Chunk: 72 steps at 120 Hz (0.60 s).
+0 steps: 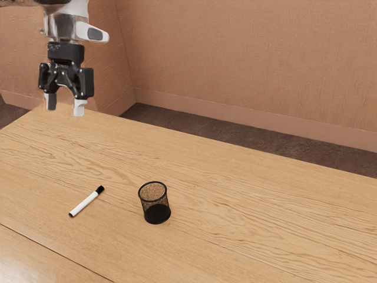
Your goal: Put the marker into the pen holder.
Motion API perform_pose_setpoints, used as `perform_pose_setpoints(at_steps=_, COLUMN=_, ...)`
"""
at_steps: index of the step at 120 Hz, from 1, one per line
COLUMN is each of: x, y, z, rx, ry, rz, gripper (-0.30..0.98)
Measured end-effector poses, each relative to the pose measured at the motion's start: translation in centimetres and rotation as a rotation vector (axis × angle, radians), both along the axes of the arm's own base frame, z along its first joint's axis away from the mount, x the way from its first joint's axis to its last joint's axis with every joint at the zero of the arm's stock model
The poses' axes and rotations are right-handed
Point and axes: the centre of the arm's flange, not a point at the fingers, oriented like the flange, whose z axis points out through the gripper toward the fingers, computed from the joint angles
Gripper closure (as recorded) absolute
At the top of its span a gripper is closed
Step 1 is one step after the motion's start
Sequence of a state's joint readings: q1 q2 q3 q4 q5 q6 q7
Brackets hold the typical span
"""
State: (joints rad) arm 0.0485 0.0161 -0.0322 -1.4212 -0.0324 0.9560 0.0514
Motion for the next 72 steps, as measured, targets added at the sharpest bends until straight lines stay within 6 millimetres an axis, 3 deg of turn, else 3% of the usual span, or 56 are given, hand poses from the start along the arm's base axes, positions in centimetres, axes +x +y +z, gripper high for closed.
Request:
perform_pose_setpoints(at_steps=8, x=1.7, y=0.5, z=-0.1, rx=0.007, ry=-0.118, rz=0.009, gripper=0.0)
perform_pose_setpoints(at_steps=14, x=2.4, y=1.0, z=-1.3, rx=0.017, ry=-0.158, rz=0.016, gripper=0.0)
perform_pose_setpoints(at_steps=30, x=2.0, y=2.8, z=-12.5, rx=0.042, ry=-0.129, rz=0.041, gripper=0.0)
perform_pose_setpoints(at_steps=49, x=3.4, y=7.7, z=-24.4, rx=0.055, ry=-0.129, rz=0.133, gripper=0.0)
perform_pose_setpoints(at_steps=59, x=4.5, y=10.1, z=-28.7, rx=0.06, ry=-0.157, rz=0.181, gripper=0.0)
perform_pose_setpoints(at_steps=72, x=6.8, y=10.6, z=-31.1, rx=0.06, ry=-0.239, rz=0.163, gripper=0.0)
